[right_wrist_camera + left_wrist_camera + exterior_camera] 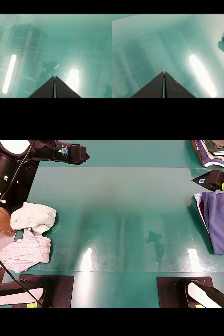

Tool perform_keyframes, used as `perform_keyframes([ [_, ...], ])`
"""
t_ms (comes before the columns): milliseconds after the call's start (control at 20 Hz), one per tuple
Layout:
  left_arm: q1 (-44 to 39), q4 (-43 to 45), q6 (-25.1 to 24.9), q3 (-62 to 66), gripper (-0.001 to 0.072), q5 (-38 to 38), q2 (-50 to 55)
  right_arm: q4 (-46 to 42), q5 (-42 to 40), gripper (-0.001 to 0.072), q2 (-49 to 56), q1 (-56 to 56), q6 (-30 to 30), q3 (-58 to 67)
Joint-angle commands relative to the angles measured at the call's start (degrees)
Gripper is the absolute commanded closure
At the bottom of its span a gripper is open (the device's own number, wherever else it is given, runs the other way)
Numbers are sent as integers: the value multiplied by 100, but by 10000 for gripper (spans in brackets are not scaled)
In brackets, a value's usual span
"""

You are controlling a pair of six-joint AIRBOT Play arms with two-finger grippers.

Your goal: Fold the shirts.

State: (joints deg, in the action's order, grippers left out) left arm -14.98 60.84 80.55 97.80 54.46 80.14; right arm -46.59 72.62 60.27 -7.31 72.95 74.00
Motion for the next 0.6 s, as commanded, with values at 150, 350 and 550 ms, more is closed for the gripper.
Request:
perform_keyframes([
  [150, -4, 2, 0, 0, 682, -2, 4, 4, 24, 688, -4, 4, 4, -2],
  [350, -4, 2, 0, 0, 681, 0, 4, 2, 48, 688, -4, 4, 4, -2],
  [550, -4, 2, 0, 0, 682, 0, 4, 2, 52, 688, -4, 7, 4, -2],
])
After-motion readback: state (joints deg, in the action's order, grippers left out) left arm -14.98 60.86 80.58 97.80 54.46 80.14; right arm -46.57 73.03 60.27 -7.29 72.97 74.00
